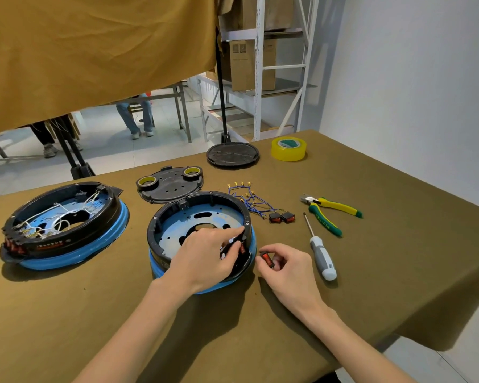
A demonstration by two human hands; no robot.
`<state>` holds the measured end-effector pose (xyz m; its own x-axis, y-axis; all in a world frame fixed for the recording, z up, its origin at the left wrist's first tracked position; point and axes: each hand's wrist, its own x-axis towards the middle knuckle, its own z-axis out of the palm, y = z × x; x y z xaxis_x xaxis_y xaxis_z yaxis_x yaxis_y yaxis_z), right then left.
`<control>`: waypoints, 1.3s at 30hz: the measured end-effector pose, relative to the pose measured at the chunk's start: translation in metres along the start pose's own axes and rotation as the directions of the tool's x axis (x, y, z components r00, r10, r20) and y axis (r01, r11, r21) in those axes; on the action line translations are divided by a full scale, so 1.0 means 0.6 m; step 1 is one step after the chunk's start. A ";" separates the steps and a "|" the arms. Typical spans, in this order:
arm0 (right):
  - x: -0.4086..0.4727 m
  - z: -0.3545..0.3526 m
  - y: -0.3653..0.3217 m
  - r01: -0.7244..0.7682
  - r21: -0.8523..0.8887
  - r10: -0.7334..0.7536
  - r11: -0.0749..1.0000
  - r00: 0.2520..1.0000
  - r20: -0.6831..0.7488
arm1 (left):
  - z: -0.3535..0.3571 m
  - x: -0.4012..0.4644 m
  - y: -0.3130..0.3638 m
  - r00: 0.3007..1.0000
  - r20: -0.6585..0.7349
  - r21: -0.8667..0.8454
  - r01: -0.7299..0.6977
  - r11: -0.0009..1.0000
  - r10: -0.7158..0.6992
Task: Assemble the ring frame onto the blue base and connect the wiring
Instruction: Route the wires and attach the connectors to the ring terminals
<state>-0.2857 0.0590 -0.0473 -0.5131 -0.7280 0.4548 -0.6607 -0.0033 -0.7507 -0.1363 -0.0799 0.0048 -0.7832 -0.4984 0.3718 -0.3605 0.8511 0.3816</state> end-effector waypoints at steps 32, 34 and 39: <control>-0.005 -0.003 -0.012 0.096 0.104 -0.105 0.990 0.991 0.088 | -0.001 -0.010 -0.013 0.997 -0.036 -0.138 -0.074 0.988 0.069; -0.003 -0.004 -0.014 0.070 0.156 -0.088 0.985 0.990 0.107 | 0.001 -0.010 -0.013 0.997 -0.046 -0.132 -0.072 0.989 0.066; -0.002 -0.002 -0.014 0.077 0.172 -0.086 0.982 0.995 0.046 | 0.003 -0.009 -0.012 0.998 -0.057 -0.102 -0.024 0.994 0.018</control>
<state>-0.2803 0.0607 -0.0410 -0.4286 -0.7555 0.4954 -0.5941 -0.1774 -0.7846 -0.1304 -0.0827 -0.0015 -0.7595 -0.4913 0.4263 -0.2878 0.8416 0.4571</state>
